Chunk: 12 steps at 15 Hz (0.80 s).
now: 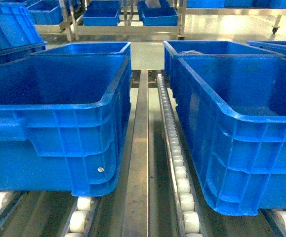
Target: Sort blue parts and orange caps into right shelf containers
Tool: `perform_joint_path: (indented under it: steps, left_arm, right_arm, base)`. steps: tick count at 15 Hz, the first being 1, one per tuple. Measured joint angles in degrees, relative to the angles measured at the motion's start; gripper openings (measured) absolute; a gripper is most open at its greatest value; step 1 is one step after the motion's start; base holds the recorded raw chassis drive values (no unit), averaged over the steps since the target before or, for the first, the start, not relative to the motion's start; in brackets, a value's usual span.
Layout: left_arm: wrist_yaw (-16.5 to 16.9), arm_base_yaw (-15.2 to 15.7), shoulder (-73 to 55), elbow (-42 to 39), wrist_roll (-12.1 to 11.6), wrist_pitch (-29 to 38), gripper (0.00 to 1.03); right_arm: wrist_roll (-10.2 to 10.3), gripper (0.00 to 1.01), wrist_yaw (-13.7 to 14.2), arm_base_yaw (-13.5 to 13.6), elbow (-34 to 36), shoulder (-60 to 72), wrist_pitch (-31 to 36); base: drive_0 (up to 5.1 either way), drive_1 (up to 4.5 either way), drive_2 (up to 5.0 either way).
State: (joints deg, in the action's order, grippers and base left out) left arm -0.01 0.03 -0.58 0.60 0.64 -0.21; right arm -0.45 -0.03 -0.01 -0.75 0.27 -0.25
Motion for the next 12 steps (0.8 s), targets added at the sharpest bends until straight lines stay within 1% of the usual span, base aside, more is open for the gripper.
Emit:
perform_joint_path:
  steps: [12]
  left_arm:
    - [0.0, 0.0, 0.0, 0.0, 0.0, 0.0, 0.98]
  right_arm:
    - [0.0, 0.98, 0.0, 0.0, 0.0, 0.0, 0.0]
  base:
    - [0.0, 0.0, 0.0]
